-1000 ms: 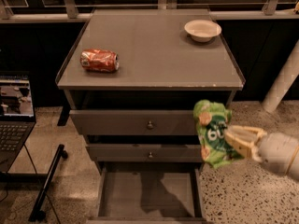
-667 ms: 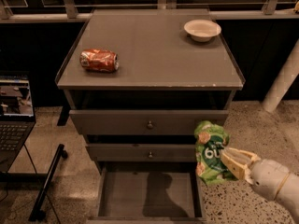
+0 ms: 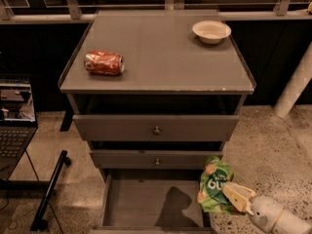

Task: Place green rice chip bag into bottom drawer

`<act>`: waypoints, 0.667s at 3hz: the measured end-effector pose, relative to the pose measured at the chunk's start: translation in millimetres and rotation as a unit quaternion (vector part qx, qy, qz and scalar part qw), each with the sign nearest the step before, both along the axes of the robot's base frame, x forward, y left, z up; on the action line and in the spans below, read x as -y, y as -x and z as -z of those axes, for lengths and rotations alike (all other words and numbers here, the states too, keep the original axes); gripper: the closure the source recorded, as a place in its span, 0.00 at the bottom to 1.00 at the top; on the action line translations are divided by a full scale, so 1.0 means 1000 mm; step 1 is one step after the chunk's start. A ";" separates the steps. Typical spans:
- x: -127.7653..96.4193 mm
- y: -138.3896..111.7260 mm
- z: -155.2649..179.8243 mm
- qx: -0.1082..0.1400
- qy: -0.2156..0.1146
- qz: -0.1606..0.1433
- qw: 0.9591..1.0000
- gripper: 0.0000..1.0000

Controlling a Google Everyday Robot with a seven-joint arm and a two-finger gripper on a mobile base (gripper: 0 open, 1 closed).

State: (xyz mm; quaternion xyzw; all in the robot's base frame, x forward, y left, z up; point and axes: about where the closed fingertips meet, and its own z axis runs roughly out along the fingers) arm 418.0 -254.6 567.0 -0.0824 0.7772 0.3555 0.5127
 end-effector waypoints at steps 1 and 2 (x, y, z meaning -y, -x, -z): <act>0.000 0.000 0.000 0.000 0.000 0.000 1.000 1.00; 0.010 -0.003 0.018 -0.011 -0.023 0.018 1.000 1.00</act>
Offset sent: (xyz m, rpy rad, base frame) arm 0.0063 -0.0298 -0.0469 0.1165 0.0594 -0.1011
